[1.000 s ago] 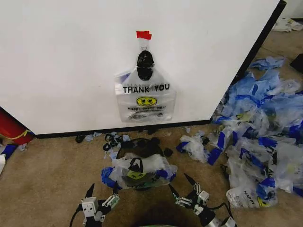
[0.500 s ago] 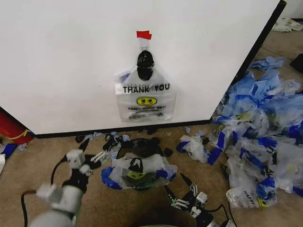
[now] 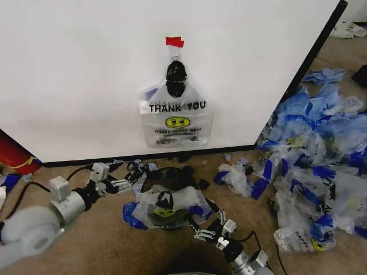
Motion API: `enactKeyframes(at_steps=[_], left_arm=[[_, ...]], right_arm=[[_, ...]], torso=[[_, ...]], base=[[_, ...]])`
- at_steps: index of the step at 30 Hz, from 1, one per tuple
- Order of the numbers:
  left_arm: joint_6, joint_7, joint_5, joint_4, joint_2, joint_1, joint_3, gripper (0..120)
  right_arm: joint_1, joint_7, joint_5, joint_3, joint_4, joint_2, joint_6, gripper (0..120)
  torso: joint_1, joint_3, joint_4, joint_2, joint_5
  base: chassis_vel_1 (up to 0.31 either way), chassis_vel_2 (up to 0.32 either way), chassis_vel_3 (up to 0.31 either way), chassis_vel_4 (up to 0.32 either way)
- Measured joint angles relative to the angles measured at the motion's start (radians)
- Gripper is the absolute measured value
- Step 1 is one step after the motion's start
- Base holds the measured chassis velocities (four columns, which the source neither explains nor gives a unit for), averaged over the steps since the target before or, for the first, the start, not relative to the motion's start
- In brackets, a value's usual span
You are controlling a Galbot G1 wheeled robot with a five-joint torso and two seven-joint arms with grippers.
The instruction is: Pick up the garbage bag from the wall and place it over the trash bin.
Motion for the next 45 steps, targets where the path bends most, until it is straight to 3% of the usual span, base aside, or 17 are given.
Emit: enactKeyframes(at_steps=[5, 10, 13, 15, 17, 21, 22, 24, 27, 28, 30, 33, 37, 39, 40, 43, 45], left_arm=[[-0.010, 0.065, -0.010, 0.051, 0.041, 0.014, -0.017, 94], [-0.019, 0.074, -0.016, 0.082, -0.015, -0.024, -0.023, 93], [-0.021, 0.080, -0.013, 0.123, -0.102, -0.113, 0.020, 94], [-0.016, 0.089, -0.002, 0.151, -0.188, -0.182, 0.061, 93], [-0.014, 0.093, 0.002, 0.162, -0.226, -0.207, 0.075, 93], [-0.038, 0.156, 0.028, 0.311, -0.407, -0.365, 0.145, 93], [-0.038, 0.156, 0.028, 0.311, -0.407, -0.365, 0.145, 93], [-0.049, 0.196, 0.034, 0.398, -0.461, -0.440, 0.169, 93], [-0.056, 0.246, 0.043, 0.522, -0.529, -0.557, 0.250, 94], [-0.058, 0.285, 0.055, 0.617, -0.581, -0.671, 0.349, 94], [-0.057, 0.308, 0.058, 0.652, -0.601, -0.721, 0.390, 94], [-0.009, 0.367, 0.049, 0.722, -0.652, -0.917, 0.551, 94], [0.063, 0.364, -0.010, 0.687, -0.691, -1.132, 0.800, 94], [0.078, 0.353, -0.028, 0.671, -0.691, -1.173, 0.840, 94], [0.097, 0.330, -0.061, 0.642, -0.681, -1.230, 0.900, 93], [0.155, 0.288, -0.121, 0.575, -0.634, -1.341, 1.033, 93], [0.189, 0.240, -0.171, 0.520, -0.593, -1.418, 1.149, 93]], right_arm=[[-0.010, 0.001, -0.011, 0.003, -0.008, 0.012, 0.000, 100], [-0.018, 0.016, -0.032, -0.001, -0.006, 0.019, 0.000, 100], [-0.014, 0.042, -0.053, -0.013, 0.006, 0.014, 0.000, 100], [-0.012, 0.055, -0.054, -0.016, 0.022, -0.007, -0.006, 100], [-0.011, 0.058, -0.054, -0.017, 0.026, -0.014, -0.007, 100], [0.002, 0.078, -0.054, -0.026, 0.046, -0.042, -0.016, 100], [0.002, 0.078, -0.054, -0.026, 0.046, -0.042, -0.016, 100], [0.005, 0.089, -0.055, -0.028, 0.056, -0.049, -0.026, 100], [0.012, 0.096, -0.055, -0.031, 0.057, -0.054, -0.031, 100], [0.019, 0.105, -0.055, -0.033, 0.058, -0.058, -0.035, 100], [0.022, 0.111, -0.055, -0.033, 0.060, -0.059, -0.039, 100], [0.036, 0.130, -0.054, -0.033, 0.066, -0.062, -0.050, 100], [0.046, 0.140, -0.053, -0.025, 0.061, -0.061, -0.053, 100], [0.046, 0.142, -0.053, -0.023, 0.060, -0.061, -0.053, 100], [0.047, 0.143, -0.053, -0.019, 0.059, -0.062, -0.053, 100], [0.049, 0.144, -0.049, -0.007, 0.057, -0.064, -0.055, 100], [0.053, 0.144, -0.046, -0.001, 0.052, -0.063, -0.056, 100]], torso=[[0.000, 0.000, 0.0000, 0.000, -0.0001], [0.000, 0.000, 0.0002, 0.000, -0.0005], [0.000, 0.000, 0.0003, 0.000, 0.0007], [0.000, 0.000, 0.0005, 0.000, -0.0009], [0.000, 0.000, 0.0003, 0.000, -0.0011], [0.000, 0.000, 0.0003, 0.000, 0.0001], [0.000, 0.000, 0.0003, 0.000, 0.0001], [0.000, 0.000, -0.0001, 0.000, -0.0008], [0.000, 0.000, 0.0011, 0.000, 0.0010], [0.000, 0.000, 0.0005, 0.000, -0.0011], [0.000, 0.000, 0.0001, 0.000, -0.0017], [0.000, 0.000, 0.0000, 0.000, 0.0010], [0.000, 0.000, -0.0008, 0.000, -0.0013], [0.000, 0.000, -0.0008, 0.000, 0.0002], [0.000, 0.000, -0.0004, 0.000, 0.0015], [0.000, 0.000, 0.0000, 0.000, -0.0004], [0.000, 0.000, 0.0014, 0.000, 0.0006]], base=[[0.000, 0.000, 0.000, 0.000], [0.000, 0.000, 0.000, 0.000], [0.000, 0.000, 0.000, 0.000], [0.000, 0.000, 0.000, 0.000], [0.000, 0.000, 0.000, 0.000], [0.000, 0.000, 0.000, 0.000], [0.000, 0.000, 0.000, 0.000], [0.000, 0.000, 0.000, 0.000], [0.000, 0.000, 0.000, 0.000], [0.000, 0.000, 0.000, 0.000], [0.000, 0.000, 0.000, 0.000], [0.000, 0.000, 0.000, 0.000], [0.000, 0.000, 0.000, 0.000], [0.000, 0.000, 0.000, 0.000], [0.000, 0.000, 0.000, 0.000], [0.000, 0.000, 0.000, 0.000], [0.000, 0.000, 0.000, 0.000]])
